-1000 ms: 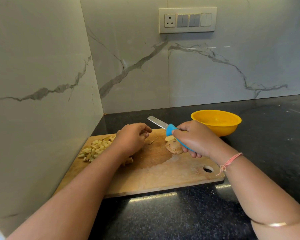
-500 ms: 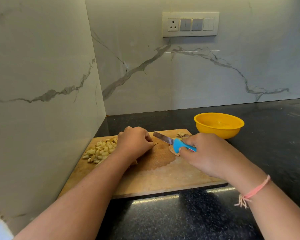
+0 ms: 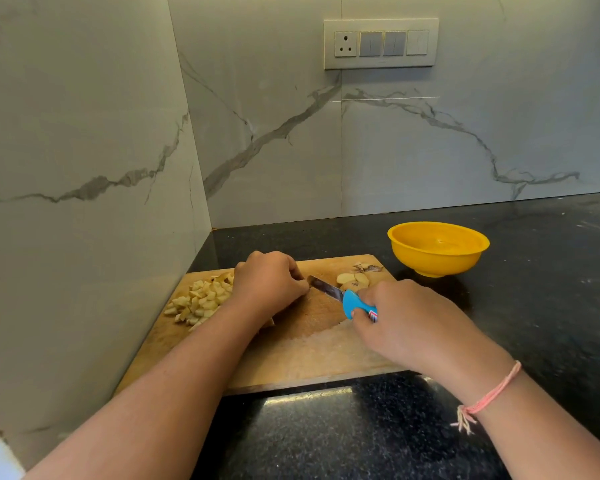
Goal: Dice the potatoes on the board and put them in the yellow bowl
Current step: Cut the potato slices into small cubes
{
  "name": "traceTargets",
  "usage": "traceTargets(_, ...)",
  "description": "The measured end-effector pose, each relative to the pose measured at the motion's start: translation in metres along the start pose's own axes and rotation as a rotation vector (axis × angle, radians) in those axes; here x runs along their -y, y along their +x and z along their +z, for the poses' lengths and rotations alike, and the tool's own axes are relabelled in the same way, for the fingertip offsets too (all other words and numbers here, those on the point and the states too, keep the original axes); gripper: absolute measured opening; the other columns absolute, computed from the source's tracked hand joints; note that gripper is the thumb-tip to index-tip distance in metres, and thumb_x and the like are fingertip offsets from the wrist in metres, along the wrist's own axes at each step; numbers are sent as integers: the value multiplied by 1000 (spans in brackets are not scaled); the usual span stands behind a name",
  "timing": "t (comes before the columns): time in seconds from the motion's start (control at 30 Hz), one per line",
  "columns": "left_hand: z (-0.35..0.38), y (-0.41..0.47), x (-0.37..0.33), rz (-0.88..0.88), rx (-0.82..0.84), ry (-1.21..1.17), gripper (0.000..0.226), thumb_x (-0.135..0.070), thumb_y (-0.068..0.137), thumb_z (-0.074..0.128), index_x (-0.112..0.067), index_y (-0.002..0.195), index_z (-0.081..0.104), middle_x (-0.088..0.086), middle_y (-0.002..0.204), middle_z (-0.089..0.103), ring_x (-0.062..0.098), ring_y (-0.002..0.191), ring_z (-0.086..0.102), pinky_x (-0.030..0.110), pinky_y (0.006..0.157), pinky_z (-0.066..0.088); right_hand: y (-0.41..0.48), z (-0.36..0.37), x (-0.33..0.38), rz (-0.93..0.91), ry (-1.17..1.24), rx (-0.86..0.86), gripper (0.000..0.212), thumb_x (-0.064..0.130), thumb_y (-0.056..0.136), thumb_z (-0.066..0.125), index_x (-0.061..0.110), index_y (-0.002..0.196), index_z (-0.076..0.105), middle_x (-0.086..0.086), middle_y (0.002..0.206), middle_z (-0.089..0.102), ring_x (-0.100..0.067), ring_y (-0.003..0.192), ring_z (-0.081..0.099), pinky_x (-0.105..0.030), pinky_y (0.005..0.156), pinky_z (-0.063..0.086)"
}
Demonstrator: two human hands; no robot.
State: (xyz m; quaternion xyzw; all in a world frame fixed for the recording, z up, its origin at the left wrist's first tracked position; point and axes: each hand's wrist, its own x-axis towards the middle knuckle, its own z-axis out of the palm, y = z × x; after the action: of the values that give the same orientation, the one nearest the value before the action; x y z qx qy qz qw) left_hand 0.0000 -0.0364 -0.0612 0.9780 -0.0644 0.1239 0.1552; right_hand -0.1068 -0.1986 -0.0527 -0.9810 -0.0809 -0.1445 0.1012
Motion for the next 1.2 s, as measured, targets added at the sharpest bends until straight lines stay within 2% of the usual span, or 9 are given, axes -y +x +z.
traceTargets(0.23, 1, -3, -5, -1, -33, 44, 18, -41, 90, 60, -29, 100, 68, -6, 97, 66, 16, 107, 51, 38, 94, 42, 6, -10, 5, -1, -21, 105, 39, 36, 97, 44, 21, 133, 48, 1, 91, 51, -12, 79, 49, -21, 56, 36)
traceTargets(0.3, 1, -3, -6, 2, -26, 59, 18, -40, 90, 59, -29, 101, 67, -5, 99, 65, 16, 107, 51, 39, 95, 41, 6, -16, 5, 0, -16, 134, 39, 35, 96, 45, 20, 132, 48, 1, 96, 53, -12, 77, 51, -21, 57, 38)
traceTargets(0.37, 2, -3, -6, 13, -22, 71, 18, -41, 90, 59, -29, 101, 67, -5, 100, 65, 17, 107, 52, 40, 97, 41, 3, -22, 4, 4, -4, 156, 39, 34, 97, 45, 20, 133, 47, 1, 100, 54, -8, 65, 48, -16, 50, 34)
traceTargets(0.47, 1, -3, -6, 32, -29, 77, 17, -41, 90, 59, -30, 100, 66, -6, 99, 65, 18, 107, 52, 41, 97, 41, -7, -30, 2, 31, 4, 199, 38, 35, 98, 43, 20, 132, 46, 5, 87, 51, -4, 51, 40, -14, 44, 30)
traceTargets(0.63, 0, -5, -5, 67, -36, 93, 19, -40, 91, 58, -30, 104, 67, -7, 104, 66, 18, 109, 53, 42, 98, 42, -14, -34, -3, 57, 39, 222, 33, 37, 97, 42, 21, 123, 55, 8, 69, 50, -5, 50, 46, -17, 45, 36)
traceTargets(0.77, -5, -5, -4, 68, 0, 140, 21, -39, 94, 54, -31, 109, 67, -7, 108, 66, 18, 112, 51, 41, 96, 39, -5, -40, -11, 105, 229, 191, 31, 32, 96, 43, 22, 122, 56, 2, 61, 55, -6, 38, 46, -19, 42, 38)
traceTargets(0.9, -6, -6, -5, 97, 39, 75, 24, -35, 95, 55, -35, 117, 64, -9, 115, 66, 17, 110, 54, 41, 100, 42, 23, -42, -17, 105, 304, 104, 31, 30, 96, 44, 23, 125, 54, -1, 60, 56, -1, 28, 40, -14, 34, 32)
traceTargets(1.0, -6, -7, -9, 176, 120, 37, 29, -29, 95, 55, -34, 123, 62, -8, 119, 65, 15, 107, 57, 40, 98, 47, 47, -40, -21, 96, 328, 84, 33, 30, 96, 43, 22, 126, 55, -2, 61, 57, -8, 36, 44, -15, 35, 33)
traceTargets(1.2, -7, -5, -11, 274, 142, 64, 25, -21, 96, 52, -29, 115, 68, -6, 116, 65, 15, 109, 54, 37, 95, 50, 65, -17, -33, 104, 376, -39, 36, 31, 97, 43, 19, 129, 54, 1, 60, 55, -8, 40, 45, -14, 36, 33)
